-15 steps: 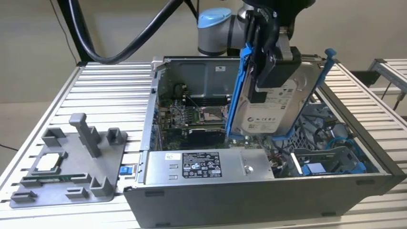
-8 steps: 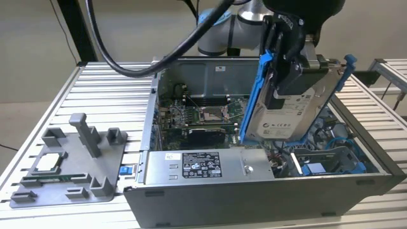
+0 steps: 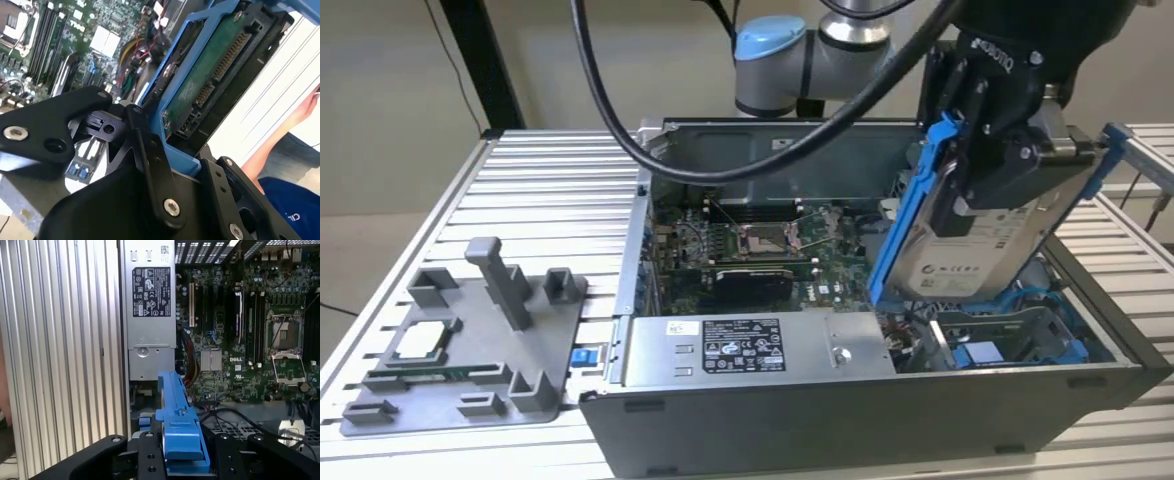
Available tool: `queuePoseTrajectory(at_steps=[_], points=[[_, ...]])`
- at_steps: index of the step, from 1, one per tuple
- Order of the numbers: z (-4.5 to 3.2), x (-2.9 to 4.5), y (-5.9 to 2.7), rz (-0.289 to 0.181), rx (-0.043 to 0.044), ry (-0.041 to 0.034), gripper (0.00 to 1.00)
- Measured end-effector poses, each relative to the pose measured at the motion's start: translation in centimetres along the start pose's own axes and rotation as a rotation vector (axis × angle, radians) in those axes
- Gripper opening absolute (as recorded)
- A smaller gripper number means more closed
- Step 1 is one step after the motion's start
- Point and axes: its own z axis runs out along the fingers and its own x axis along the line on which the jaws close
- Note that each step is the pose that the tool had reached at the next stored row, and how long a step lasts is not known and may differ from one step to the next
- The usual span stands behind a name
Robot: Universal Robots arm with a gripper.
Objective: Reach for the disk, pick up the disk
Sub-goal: 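Pick up the disk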
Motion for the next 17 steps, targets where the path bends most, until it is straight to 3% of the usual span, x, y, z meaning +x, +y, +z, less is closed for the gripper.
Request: queuePoseTrajectory(at_steps=[9,17], points=[[0.33,0.77,-4.02,0.0,-0.0013,0.0,0.0],[0.6,1.37,-6.81,0.0,-0.0016,0.0001,0.0]])
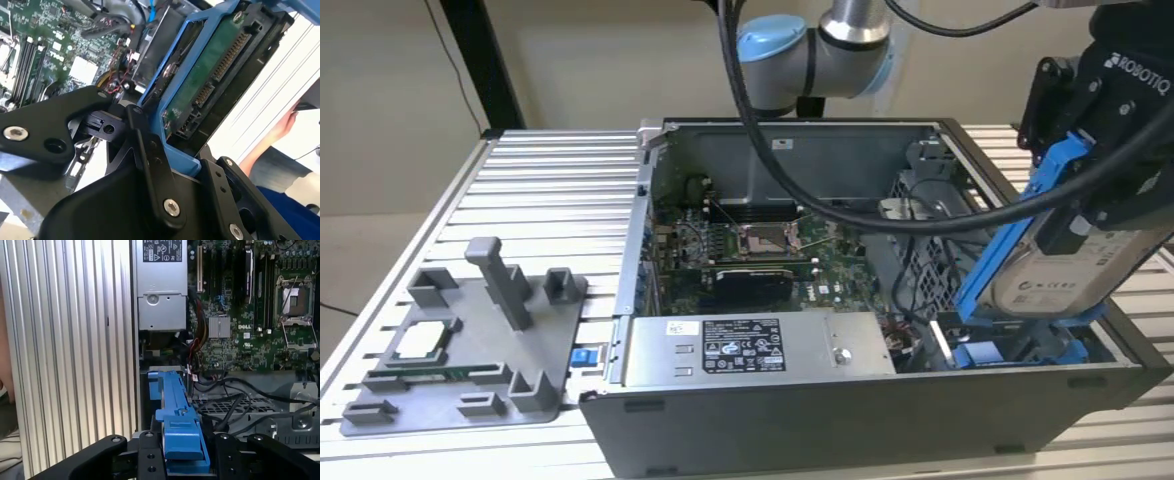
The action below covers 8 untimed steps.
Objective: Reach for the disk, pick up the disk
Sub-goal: 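Pick up the disk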
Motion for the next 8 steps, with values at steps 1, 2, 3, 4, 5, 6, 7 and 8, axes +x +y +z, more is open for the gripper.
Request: queuePoseTrajectory(at_steps=[1,2,3,4,5,6,7,8], points=[[0.03,0.08,-0.34,0.0,0.0,0.0,0.0],[0.06,0.15,-0.65,0.0,-0.0001,0.0,0.0],[0.09,0.21,-0.94,0.0,-0.0001,0.0001,0.0],[0.11,0.27,-1.18,0.0,-0.0001,0.0001,0.0],[0.13,0.32,-1.41,0.0,-0.0001,0.0,0.0],[0.16,0.36,-1.63,0.0,-0.0001,0.0,0.0],[0.17,0.38,-1.77,0.0,-0.0001,-0.0001,0.0],[0.18,0.39,-1.81,0.0,-0.0001,0.0,0.0]])
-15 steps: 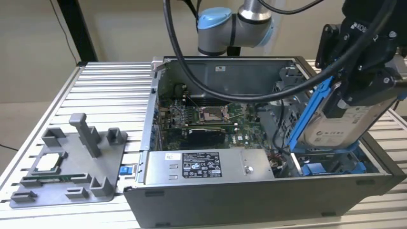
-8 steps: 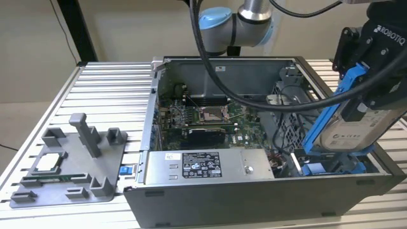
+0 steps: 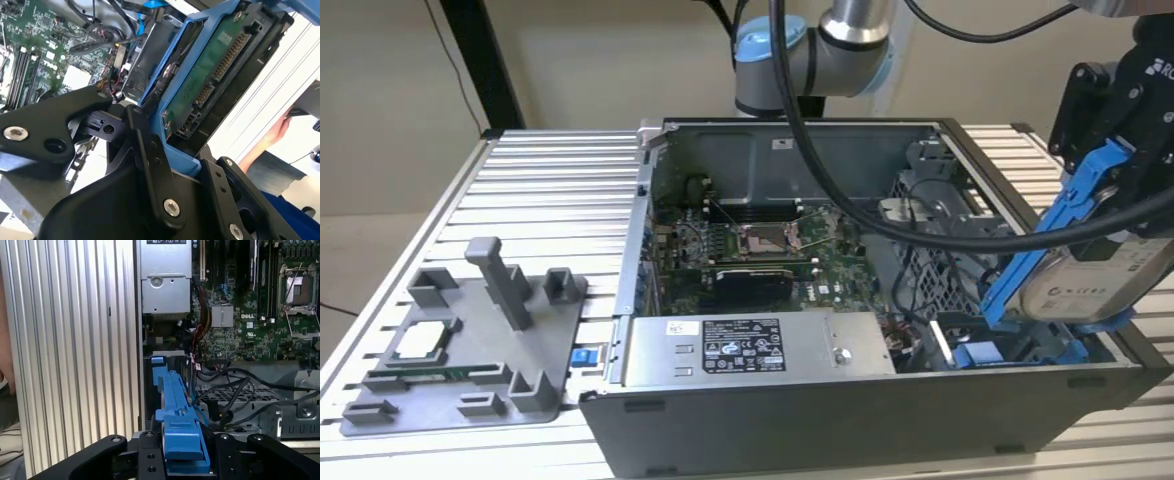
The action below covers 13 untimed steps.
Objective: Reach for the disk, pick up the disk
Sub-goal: 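Pick up the disk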
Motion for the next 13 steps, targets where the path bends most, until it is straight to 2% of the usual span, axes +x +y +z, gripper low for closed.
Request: queuePoseTrajectory(at_steps=[8,13], points=[[0.01,0.05,-0.02,0.001,0.0,-0.0001,0.0],[0.07,0.5,-0.09,0.004,0.0,0.0001,0.0]])
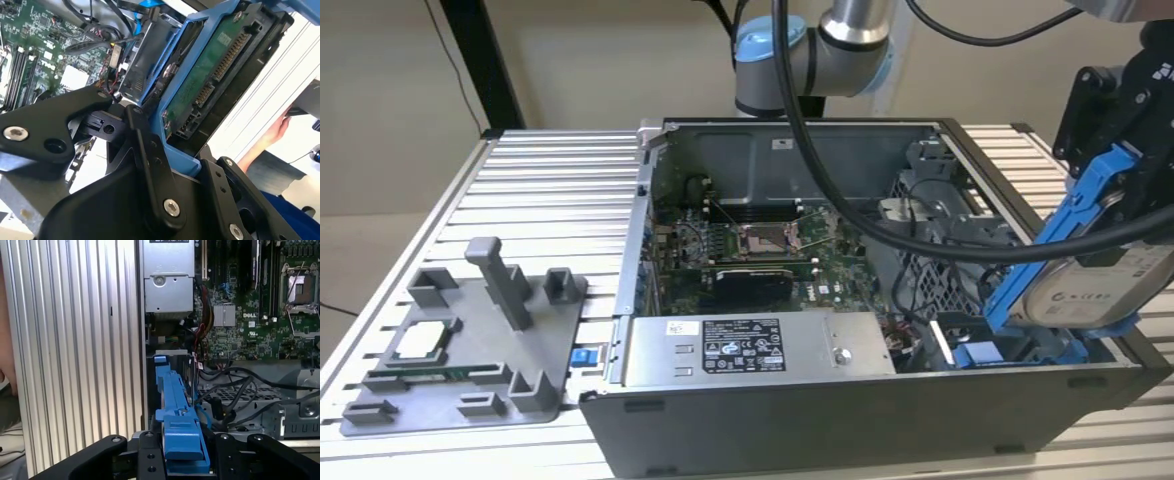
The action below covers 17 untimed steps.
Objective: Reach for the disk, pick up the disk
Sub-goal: 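Pick up the disk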
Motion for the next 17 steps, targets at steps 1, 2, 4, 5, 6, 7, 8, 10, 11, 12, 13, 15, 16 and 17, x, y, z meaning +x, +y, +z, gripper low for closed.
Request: queuePoseTrajectory(at_steps=[1,2,4,5,6,7,8,10,11,12,13,15,16,17], points=[[0.0,0.09,-0.01,0.0,0.0,0.0002,0.0],[0.0,0.17,-0.02,0.001,0.0,0.0002,0.0],[0.01,0.35,-0.03,0.002,0.0,0.0003,0.0],[0.03,0.46,-0.04,0.003,0.0,0.0002,0.0],[0.04,0.56,-0.04,0.005,0.0001,0.0003,0.0],[0.05,0.62,0.04,0.005,0.0003,0.0003,0.0],[0.06,0.64,0.21,0.005,0.0009,0.0,0.0],[0.08,0.69,0.77,0.005,0.0024,0.0,0.0],[0.09,0.7,0.99,0.004,0.0034,-0.0001,0.0],[0.11,0.71,1.12,0.0,0.0043,-0.0002,0.0],[0.14,0.72,1.2,-0.005,0.0052,-0.0007,0.0],[0.16,0.72,1.28,-0.014,0.0067,-0.0009,0.0],[0.16,0.72,1.28,-0.015,0.0068,-0.0008,0.0],[0.16,0.72,1.29,-0.015,0.0069,-0.0008,0.0]])
